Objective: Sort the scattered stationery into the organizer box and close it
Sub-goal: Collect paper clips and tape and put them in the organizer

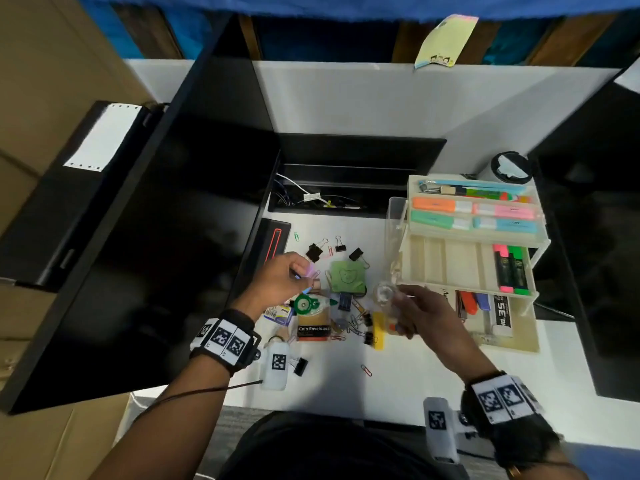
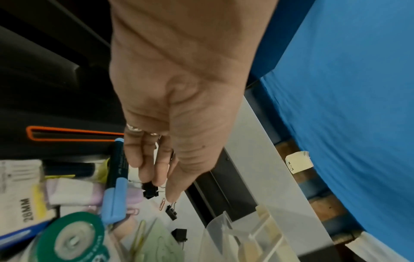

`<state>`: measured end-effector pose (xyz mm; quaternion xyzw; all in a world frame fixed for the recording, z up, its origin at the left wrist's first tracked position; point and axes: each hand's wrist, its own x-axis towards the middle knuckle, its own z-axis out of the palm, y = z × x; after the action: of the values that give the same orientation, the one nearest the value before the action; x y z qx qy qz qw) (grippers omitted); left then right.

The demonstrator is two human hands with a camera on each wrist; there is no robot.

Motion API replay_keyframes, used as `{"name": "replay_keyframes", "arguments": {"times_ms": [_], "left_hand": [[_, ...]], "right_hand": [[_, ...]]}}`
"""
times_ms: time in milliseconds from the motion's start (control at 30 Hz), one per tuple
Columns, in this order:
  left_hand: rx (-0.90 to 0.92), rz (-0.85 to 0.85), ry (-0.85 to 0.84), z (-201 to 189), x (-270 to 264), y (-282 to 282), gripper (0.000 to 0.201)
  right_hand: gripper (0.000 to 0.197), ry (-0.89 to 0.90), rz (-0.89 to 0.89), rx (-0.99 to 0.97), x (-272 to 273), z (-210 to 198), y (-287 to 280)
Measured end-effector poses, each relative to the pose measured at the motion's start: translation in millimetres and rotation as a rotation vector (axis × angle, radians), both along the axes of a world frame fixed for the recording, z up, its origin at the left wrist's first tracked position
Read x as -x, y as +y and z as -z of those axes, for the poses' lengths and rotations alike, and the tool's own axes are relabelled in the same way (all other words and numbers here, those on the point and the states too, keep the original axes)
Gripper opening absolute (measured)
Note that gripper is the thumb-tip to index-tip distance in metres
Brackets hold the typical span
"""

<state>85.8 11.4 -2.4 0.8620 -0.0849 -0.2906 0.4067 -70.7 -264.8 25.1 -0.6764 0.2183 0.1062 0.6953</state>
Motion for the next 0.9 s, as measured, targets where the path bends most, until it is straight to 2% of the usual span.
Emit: {"name": "replay_keyframes", "arguments": {"times_ms": [100,233,333,433,533,667,800,900], "left_hand": [[-0.139,0.09,-0.071,6.6,0.9,0.2,0.021],[-0.36,0.307,-0.09,13.4,10.9,-0.1,0.03],[-0.519,0.438,-0.171,18.5,26.8,0.5,0.047],[-0.579,0.442,-0.256,23.9,37.5,-0.8,0.06],[-0.607,0.427,-0.305,23.9,39.8,-2.1,0.062],[-0.643,0.407,-0.335,20.9,40.3,-2.0,0.057],[-0.609,0.364,-0.358,13.2,43.2,-1.0,0.054],[-0.545,0.294,-0.326,-1.3,46.4,-1.7,0.042]], "right_hand": [[0.023,-0.001,0.036,0.005,17.2,1.0,-16.0],[0.029,0.013,0.038,-0.025,31.8,7.2,-27.7],[0.025,0.014,0.071,-0.039,34.6,7.5,-28.2],[0.023,0.026,0.126,-0.034,32.4,7.7,-28.9],[0.016,0.04,0.195,-0.011,33.3,7.0,-36.2],[0.017,0.081,0.239,0.046,45.5,5.4,-52.6],[0.014,0.105,0.258,0.172,62.6,1.2,-72.7],[0.013,0.127,0.321,0.217,73.2,0.0,-89.0]]}}
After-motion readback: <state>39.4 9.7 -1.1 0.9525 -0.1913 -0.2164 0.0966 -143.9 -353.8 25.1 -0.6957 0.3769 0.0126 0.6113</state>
